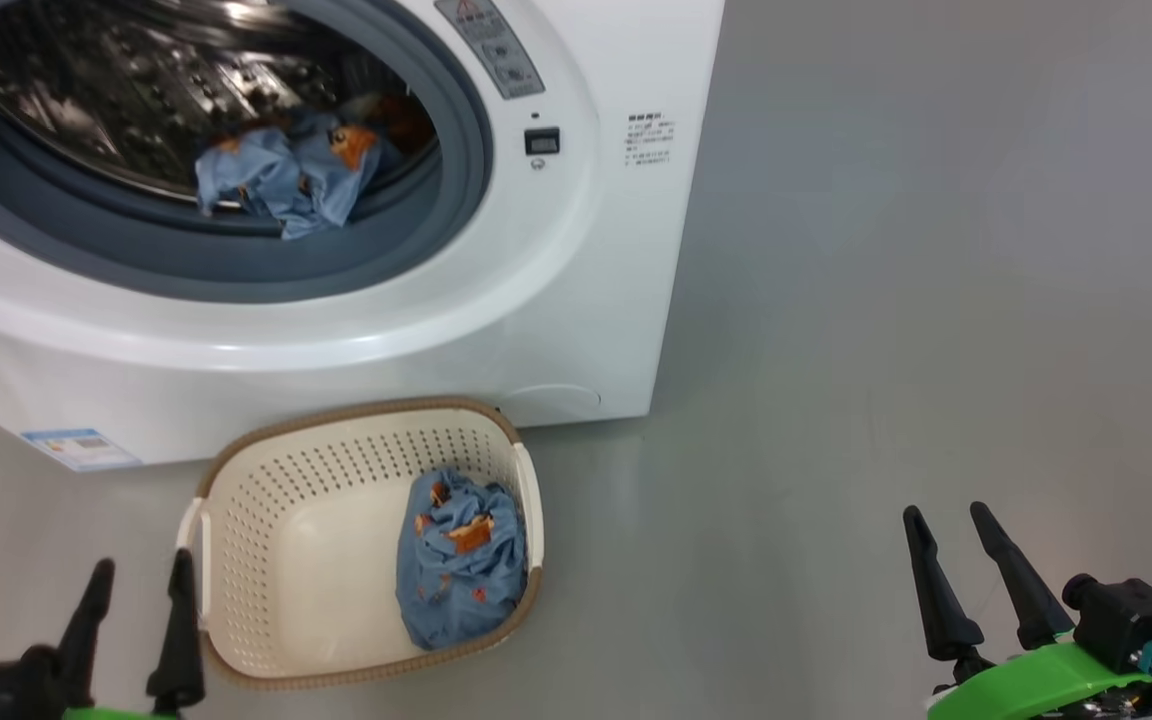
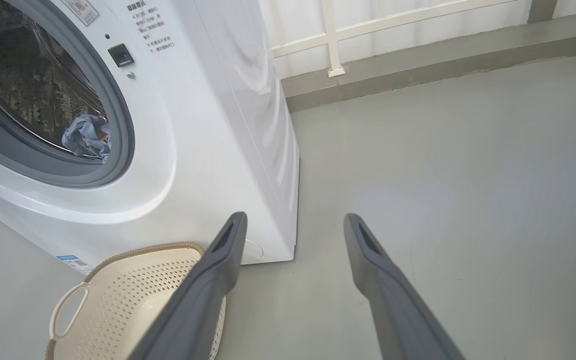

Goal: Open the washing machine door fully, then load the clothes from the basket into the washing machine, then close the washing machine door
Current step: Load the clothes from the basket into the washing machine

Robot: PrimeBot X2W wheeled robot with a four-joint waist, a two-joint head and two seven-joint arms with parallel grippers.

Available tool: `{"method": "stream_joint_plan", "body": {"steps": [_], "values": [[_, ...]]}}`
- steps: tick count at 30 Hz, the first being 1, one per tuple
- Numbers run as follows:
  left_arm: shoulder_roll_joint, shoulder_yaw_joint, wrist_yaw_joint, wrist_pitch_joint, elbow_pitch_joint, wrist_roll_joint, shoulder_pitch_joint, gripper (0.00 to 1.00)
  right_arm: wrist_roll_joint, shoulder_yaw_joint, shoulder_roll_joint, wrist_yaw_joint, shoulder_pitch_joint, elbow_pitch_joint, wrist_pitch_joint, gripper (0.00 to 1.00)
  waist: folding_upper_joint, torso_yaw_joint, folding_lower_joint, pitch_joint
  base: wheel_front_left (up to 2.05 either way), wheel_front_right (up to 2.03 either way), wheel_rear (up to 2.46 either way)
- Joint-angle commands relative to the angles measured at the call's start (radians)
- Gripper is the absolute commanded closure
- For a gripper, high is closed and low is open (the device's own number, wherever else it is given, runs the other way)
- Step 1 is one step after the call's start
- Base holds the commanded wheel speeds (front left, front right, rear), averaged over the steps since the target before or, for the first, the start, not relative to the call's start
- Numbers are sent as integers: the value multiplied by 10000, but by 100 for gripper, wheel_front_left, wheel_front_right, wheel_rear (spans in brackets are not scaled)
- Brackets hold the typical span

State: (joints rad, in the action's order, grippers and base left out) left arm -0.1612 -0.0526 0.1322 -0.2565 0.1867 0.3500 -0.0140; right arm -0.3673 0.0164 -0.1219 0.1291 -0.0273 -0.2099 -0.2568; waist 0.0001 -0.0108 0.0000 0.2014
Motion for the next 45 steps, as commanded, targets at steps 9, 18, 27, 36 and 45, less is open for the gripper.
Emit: {"method": "stream_joint_plan", "body": {"steps": [9, 18, 27, 36, 45], "values": [[-446, 867, -15, -53, 1146, 505, 1699, 0, 293, 181, 338, 16, -1010, 417, -49, 0, -1, -238, 0, 1688, 0, 0, 0], [-1036, 2932, -15, -53, 3303, 1077, 3877, 0, 513, 247, 633, 16, -1876, 665, -49, 0, -1, -707, 0, 3498, 0, 0, 0], [-1503, 4951, -15, -53, 5313, 1881, 6025, 0, 317, 608, 711, 16, -2502, 886, -49, 0, -1, -1314, 0, 4907, 0, 0, 0], [-1958, 6614, -15, -53, 6531, 2579, 7453, 0, 141, 1009, 715, 16, -2869, 1170, -49, 0, -1, -1674, 0, 5885, 0, 0, 0], [-2236, 7666, -15, -53, 6943, 2999, 8470, 0, 296, 1125, 715, 16, -2901, 1606, -49, 0, -1, -1761, 0, 6596, 0, 0, 0]]}}
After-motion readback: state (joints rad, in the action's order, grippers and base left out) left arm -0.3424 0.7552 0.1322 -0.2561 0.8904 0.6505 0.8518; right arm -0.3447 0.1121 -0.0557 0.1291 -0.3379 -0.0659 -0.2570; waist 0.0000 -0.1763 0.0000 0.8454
